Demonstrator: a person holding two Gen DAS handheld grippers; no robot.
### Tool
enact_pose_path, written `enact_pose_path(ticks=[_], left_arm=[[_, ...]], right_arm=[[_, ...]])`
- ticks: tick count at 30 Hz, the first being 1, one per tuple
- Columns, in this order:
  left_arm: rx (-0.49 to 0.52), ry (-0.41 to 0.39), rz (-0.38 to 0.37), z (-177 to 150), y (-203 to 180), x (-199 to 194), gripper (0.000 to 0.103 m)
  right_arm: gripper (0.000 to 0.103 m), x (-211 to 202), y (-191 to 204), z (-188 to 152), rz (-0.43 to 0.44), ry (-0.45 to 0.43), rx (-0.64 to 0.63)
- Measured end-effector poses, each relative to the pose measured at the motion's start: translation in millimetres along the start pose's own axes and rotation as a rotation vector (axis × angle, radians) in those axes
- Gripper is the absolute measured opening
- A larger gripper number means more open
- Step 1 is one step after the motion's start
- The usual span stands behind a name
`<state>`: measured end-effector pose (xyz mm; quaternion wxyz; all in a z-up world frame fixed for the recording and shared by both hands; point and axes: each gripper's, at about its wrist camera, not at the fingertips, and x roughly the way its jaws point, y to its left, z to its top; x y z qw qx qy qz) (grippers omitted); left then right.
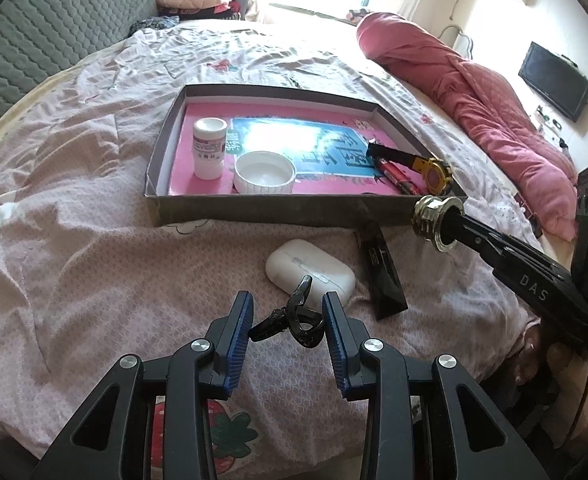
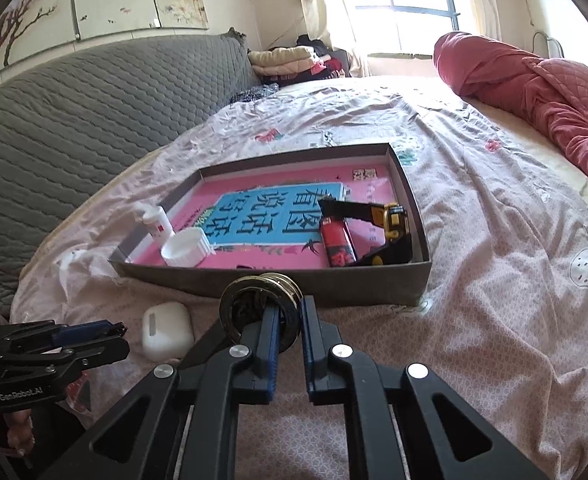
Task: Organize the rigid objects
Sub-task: 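Carry the clip with the left tool while the right tool carries the ring over the tray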
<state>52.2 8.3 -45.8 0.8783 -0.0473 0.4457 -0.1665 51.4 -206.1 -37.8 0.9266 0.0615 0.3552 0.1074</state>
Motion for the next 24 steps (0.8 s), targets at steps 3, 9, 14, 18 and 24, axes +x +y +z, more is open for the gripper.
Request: enact_pose_path(ticks=[3, 9, 14, 18, 24], left_arm=[[-0.001, -0.009, 0.003, 1.5, -0.4, -2.0, 0.037], [0.0, -0.029, 0.01, 4.8, -2.8, -7.1, 0.037], [0.005, -0.049, 0.027, 8.5, -5.7, -11.5, 0.037], [0.006, -0.066, 0.035, 12.8, -7.9, -14.6, 0.037], [0.01, -0.092, 0.046, 21.4, -9.7, -18.5, 0.037]], right_arm=[[0.01, -4.0, -1.5, 0.9, 0.02, -0.007, 0.022], [0.01, -10.7, -1.4, 2.1, 0.023, -0.032, 0.028], [0.01, -15.4, 1.8, 3.3, 0.016, -0.05, 0.008], [0.01, -21.0, 6.7, 5.6, 0.001, -0.079, -0.021], [0.01, -23.3, 11.0, 7.5, 0.011, -0.095, -0.039]])
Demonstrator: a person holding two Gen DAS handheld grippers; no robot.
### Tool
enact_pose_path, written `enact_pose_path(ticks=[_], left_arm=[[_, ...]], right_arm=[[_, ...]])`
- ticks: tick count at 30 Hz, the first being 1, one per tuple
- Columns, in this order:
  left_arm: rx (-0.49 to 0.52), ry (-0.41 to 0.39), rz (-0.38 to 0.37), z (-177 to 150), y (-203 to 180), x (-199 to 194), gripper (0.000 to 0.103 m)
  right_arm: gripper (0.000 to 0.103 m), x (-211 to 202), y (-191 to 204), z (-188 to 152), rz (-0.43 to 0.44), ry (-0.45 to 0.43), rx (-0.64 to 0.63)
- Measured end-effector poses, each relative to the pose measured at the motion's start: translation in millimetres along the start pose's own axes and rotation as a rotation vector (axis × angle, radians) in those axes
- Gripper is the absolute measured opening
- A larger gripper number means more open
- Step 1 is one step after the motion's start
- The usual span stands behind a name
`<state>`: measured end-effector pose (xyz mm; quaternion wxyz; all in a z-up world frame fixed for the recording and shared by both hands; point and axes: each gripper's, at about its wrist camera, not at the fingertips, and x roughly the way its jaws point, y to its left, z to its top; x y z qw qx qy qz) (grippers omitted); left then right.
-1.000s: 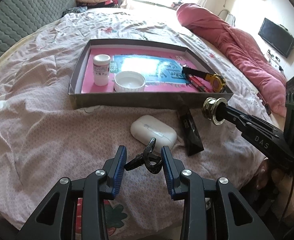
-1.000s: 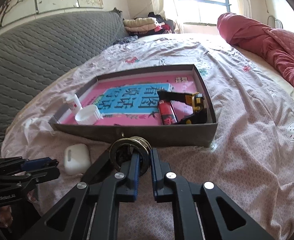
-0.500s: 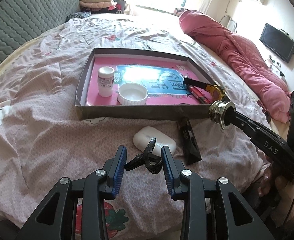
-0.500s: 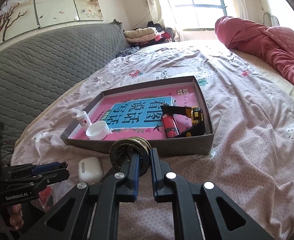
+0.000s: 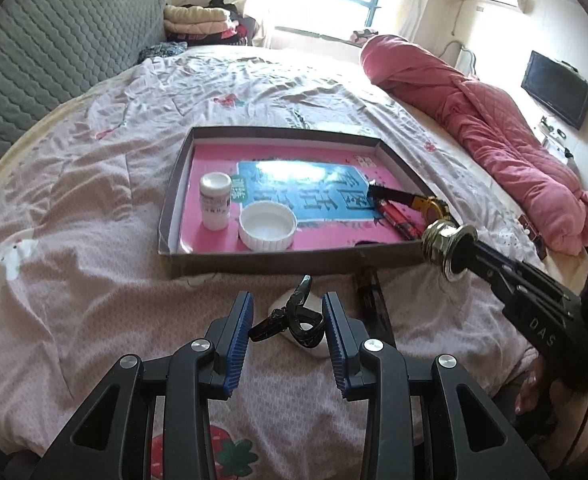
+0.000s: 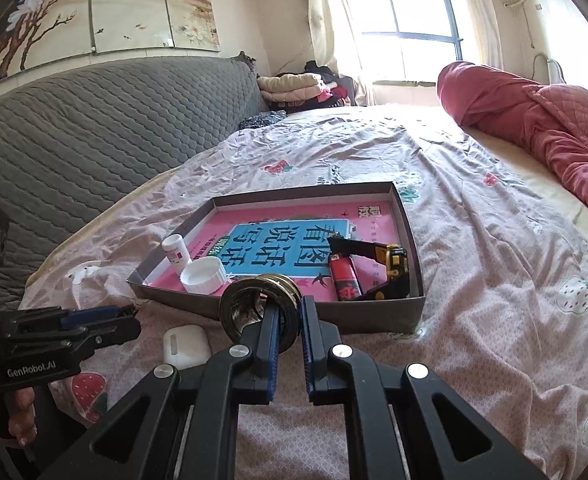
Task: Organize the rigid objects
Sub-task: 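Carry the clip with the left tool while the right tool carries the ring over the tray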
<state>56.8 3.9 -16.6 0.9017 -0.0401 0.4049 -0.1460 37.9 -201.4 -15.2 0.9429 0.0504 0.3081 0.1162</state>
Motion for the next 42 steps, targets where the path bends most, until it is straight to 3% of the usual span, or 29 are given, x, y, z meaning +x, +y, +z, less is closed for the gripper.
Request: enact_pose_path(ticks=[42], left_arm=[[-0.032, -0.058, 0.033, 47.1, 1.8, 29.2, 0.037]], right_arm=[[0.01, 15.6, -14.0, 24.1, -0.038, -0.08, 0.022]])
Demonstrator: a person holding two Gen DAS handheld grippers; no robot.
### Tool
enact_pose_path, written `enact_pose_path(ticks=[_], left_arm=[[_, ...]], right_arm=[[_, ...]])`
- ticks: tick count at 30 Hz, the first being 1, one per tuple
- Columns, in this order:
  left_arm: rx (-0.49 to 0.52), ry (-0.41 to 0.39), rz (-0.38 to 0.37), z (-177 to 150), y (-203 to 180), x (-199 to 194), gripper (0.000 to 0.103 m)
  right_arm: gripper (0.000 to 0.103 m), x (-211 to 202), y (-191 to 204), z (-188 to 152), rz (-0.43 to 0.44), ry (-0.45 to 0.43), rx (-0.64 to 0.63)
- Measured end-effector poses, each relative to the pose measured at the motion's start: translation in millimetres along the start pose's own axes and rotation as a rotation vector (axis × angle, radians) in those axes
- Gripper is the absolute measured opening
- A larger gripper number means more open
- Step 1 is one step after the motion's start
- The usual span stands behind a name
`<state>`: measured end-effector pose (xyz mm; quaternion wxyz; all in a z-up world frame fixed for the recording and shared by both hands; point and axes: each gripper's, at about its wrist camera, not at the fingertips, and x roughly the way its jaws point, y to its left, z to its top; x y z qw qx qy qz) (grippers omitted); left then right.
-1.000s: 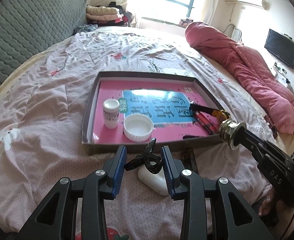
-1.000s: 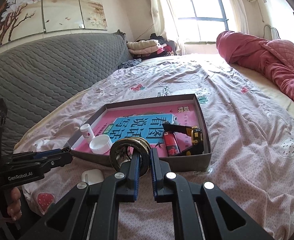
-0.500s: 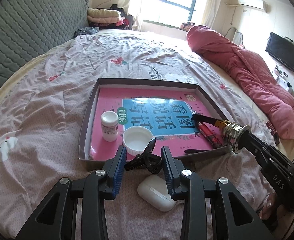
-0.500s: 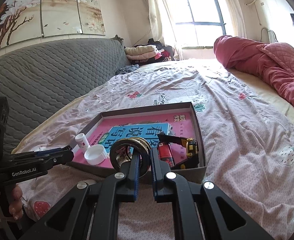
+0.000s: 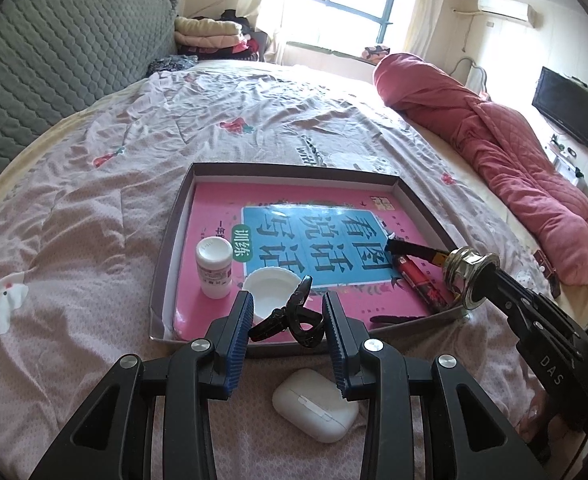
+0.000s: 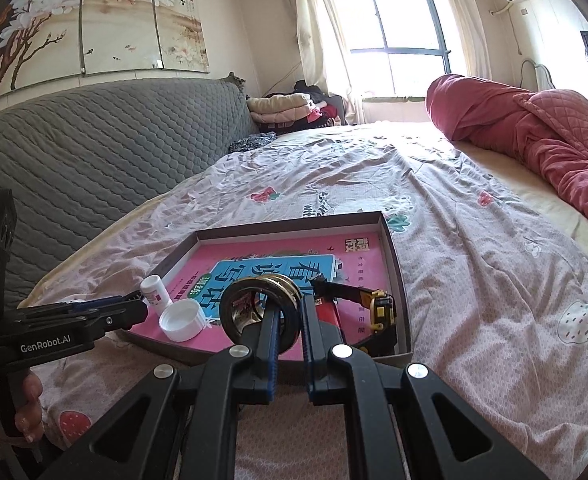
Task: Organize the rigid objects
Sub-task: 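Carry the clip with the left tool while the right tool carries the ring over the tray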
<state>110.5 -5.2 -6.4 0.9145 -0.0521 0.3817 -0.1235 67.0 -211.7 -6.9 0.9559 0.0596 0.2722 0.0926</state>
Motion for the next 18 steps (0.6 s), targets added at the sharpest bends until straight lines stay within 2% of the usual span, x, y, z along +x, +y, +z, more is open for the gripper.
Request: enact_pose_path(ticks=[18], left_arm=[[-0.058, 0.026, 0.061, -2.0, 32.4, 21.3, 0.037]], right_arm=[[0.01, 14.9, -9.8, 6.2, -0.021, -0.006, 0.008]])
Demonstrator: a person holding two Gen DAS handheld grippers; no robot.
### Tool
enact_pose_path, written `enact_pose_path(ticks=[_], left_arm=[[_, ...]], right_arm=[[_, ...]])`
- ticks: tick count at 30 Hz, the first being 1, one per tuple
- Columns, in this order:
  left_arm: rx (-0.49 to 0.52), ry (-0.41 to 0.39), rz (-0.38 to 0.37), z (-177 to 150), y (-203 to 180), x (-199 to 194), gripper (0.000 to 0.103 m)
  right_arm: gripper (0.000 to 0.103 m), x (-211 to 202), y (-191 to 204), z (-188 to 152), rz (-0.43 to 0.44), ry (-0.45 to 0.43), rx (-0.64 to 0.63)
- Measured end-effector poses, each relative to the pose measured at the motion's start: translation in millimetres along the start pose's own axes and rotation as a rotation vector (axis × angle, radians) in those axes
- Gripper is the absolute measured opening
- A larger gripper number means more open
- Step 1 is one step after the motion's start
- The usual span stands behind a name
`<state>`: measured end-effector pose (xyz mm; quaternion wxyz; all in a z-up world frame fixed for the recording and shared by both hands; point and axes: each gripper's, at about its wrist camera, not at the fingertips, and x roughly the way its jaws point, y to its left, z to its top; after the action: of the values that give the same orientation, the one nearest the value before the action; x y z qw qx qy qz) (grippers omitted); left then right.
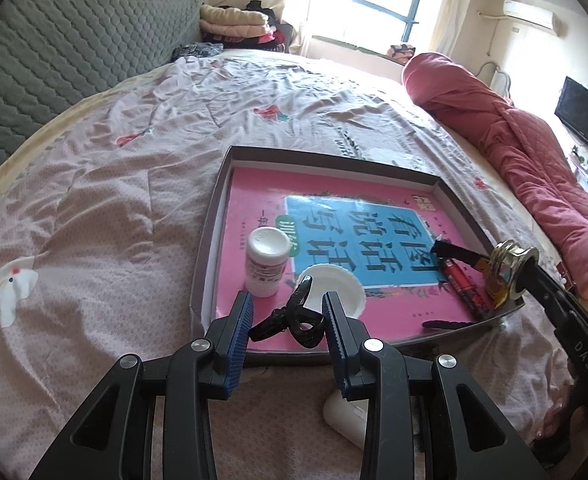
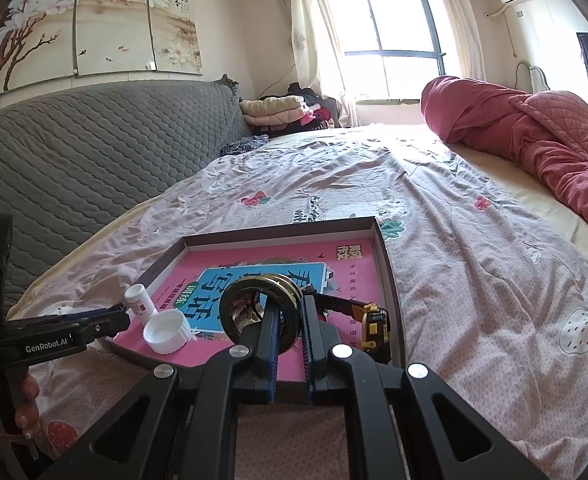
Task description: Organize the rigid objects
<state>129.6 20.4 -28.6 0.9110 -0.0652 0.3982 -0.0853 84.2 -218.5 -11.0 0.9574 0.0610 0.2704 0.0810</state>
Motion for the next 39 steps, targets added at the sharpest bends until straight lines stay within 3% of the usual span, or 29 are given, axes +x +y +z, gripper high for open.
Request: enact_pose_path(ticks=[22, 39], left_arm=[[0.018, 0.007, 0.043, -3.1, 6.0, 19.4, 0.037], [0.047, 0.0, 0.051, -4.4, 1.5, 24.3, 0.037]], right_arm=[[0.01, 16.9, 1.0, -4.0, -0.01, 0.024, -0.039], [0.01, 30.1, 25.5, -15.0, -0.03, 0.078, -0.164]])
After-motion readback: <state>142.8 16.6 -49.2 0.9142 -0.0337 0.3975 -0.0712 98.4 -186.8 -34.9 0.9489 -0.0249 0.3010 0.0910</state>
